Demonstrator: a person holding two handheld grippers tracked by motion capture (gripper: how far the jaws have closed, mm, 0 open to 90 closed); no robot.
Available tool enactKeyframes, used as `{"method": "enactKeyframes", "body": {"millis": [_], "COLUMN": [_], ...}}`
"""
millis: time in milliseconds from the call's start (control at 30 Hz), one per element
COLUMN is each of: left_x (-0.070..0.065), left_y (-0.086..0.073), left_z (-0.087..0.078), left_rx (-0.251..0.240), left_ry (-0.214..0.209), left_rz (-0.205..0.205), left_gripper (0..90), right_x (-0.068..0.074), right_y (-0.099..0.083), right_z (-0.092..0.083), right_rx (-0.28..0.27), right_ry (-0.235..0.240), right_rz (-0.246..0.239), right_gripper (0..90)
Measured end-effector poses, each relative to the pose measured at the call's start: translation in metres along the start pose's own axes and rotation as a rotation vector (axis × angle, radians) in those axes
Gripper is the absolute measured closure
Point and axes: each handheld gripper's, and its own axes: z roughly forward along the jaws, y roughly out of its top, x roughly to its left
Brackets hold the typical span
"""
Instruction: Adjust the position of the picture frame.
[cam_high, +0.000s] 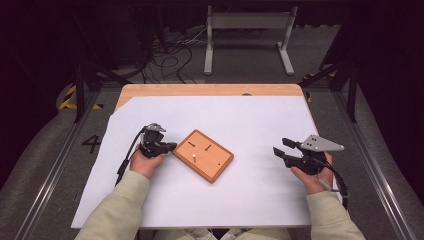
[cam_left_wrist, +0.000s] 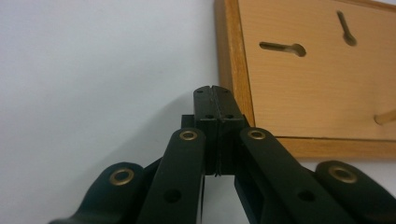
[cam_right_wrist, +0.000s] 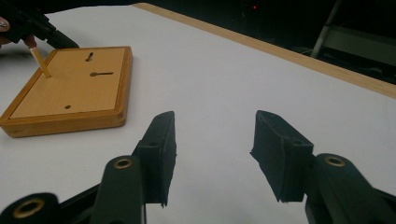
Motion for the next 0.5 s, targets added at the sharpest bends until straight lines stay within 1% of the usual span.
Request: {"method": "enactKeyframes", "body": {"millis": [33,100,133,200,233,333,433,467,500], "left_x": [-0.002,-0.01,-0.013,-0.018,-0.02,-0.029,-0.042,-0.042,-0.046], "left_y": [0.0,0.0,0.0,-0.001,-0.001,-0.002,-0.003,-0.003,-0.002], "left_z": [0.0,0.0,0.0,0.0,0.0,0.001,0.003,0.003,0.004], "left_rx": [0.009,0.031,0.043,0.059,0.057,0.079,0.105,0.105,0.111], "left_ry": [-0.006,-0.013,-0.018,-0.041,-0.043,-0.07,-0.101,-0.101,-0.109], "left_rz": [0.014,0.037,0.045,0.048,0.064,0.089,0.117,0.117,0.142], "left_gripper": [90.0,90.0,90.0,90.0,90.0,90.0,90.0,90.0,90.0], "right_x": [0.0,0.0,0.0,0.0,0.0,-0.001,0.0,0.0,0.0], "right_y": [0.0,0.001,0.001,0.001,0.001,0.001,0.001,0.001,0.001], "right_z": [0.0,0.001,0.001,0.001,0.001,0.002,0.002,0.002,0.002], "right_rx": [0.0,0.001,0.0,-0.002,-0.002,-0.002,-0.001,-0.001,-0.001], "right_ry": [0.002,0.004,0.005,0.007,0.007,0.008,0.01,0.01,0.011], "right_rz": [-0.001,-0.002,-0.001,-0.001,-0.001,0.004,0.002,0.002,0.002], "right_gripper": [49.4,49.4,49.4,49.4,49.4,49.3,49.3,49.3,49.2]}}
